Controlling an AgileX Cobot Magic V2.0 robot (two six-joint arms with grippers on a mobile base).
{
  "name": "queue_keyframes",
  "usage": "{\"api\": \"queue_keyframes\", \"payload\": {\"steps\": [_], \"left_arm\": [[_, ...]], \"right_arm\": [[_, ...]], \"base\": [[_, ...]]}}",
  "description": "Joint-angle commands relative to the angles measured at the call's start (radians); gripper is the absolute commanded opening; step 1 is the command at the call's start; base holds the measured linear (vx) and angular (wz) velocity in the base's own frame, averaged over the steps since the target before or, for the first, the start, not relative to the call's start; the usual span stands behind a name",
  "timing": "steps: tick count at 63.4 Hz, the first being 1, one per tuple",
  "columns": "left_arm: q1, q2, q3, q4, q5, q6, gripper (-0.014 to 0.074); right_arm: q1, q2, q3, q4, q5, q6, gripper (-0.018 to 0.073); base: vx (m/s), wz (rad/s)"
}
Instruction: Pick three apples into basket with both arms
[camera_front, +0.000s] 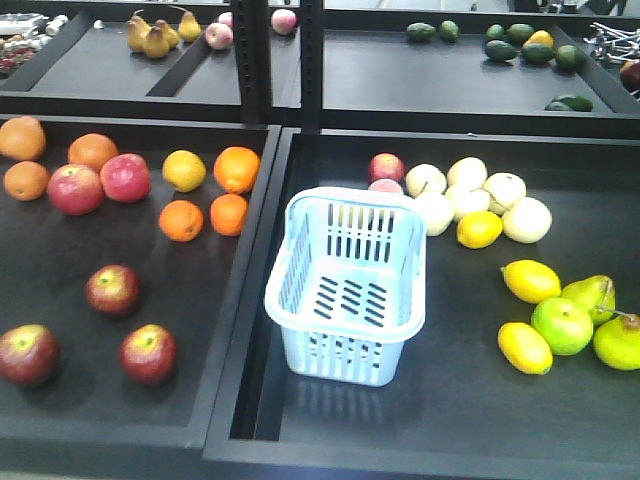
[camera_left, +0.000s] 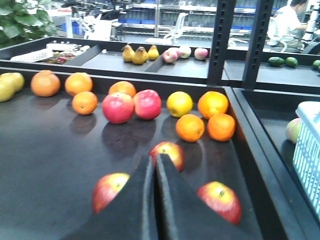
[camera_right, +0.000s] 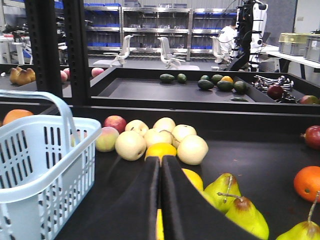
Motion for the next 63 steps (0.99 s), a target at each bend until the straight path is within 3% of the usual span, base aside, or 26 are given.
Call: {"api": "queue_keyframes", "payload": {"steps": [1,63], "left_arm": [[-0.006,-0.016,0.009,-0.001,-0.070,-0.007,-0.0006],[-0.006,-0.016,0.009,-0.001,-0.070,-0.007,-0.0006]], "right_arm": [[-0.007,-0.013,0.014,-0.013,-0.078,-0.009,-0.0004],[-0.007,-0.013,0.014,-0.013,-0.078,-0.009,-0.0004]], "base": [[0.13,-0.14],[0.09,-0.07]]}}
